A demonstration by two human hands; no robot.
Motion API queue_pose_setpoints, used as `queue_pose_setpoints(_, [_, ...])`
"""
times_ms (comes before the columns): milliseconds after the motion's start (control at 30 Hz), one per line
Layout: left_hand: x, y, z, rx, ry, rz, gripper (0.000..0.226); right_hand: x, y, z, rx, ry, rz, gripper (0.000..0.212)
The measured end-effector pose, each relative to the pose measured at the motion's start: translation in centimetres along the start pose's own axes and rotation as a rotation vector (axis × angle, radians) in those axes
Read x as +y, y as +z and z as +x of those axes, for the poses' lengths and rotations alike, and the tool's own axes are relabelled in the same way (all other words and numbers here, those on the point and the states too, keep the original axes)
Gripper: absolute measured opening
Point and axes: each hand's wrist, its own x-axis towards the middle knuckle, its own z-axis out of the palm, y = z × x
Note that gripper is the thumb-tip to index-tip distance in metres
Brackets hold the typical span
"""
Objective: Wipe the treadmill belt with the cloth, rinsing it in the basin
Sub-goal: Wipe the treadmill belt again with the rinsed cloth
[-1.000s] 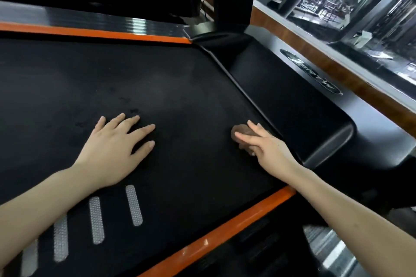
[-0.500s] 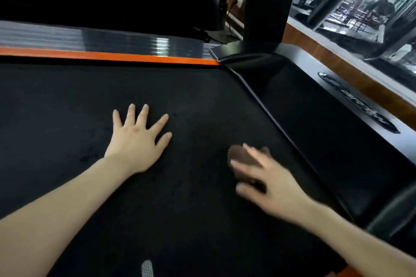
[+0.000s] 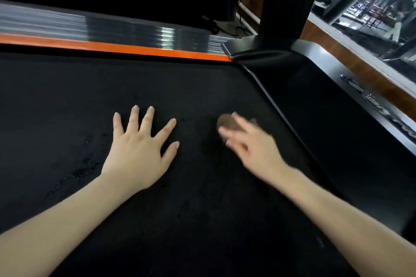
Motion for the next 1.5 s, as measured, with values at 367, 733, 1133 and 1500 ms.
queue_pose_setpoints(367, [0.0,-1.2,3.9,-0.028,0.004,-0.006,0.080,5.8,0.7,8.9,0.045,0.225,-0.042,0.031])
queue_pose_setpoints(733, [0.2,0.1,5.5,0.006,-0.005,-0.015,0.082,6.3,2.2,14.3,0.074,0.238,0.017,0.030])
queue_pose_setpoints(1133, [0.1,-0.1,5.5,-0.015,-0.009,-0.014,0.079,4.1,3.1,17.3,0.066,0.340,-0.004,0.031])
queue_pose_setpoints(1500, [0.0,0.2,5.5,0.001,-0.006,-0.015,0.075,6.6,3.2,18.9,0.034,0.302,-0.074,0.032])
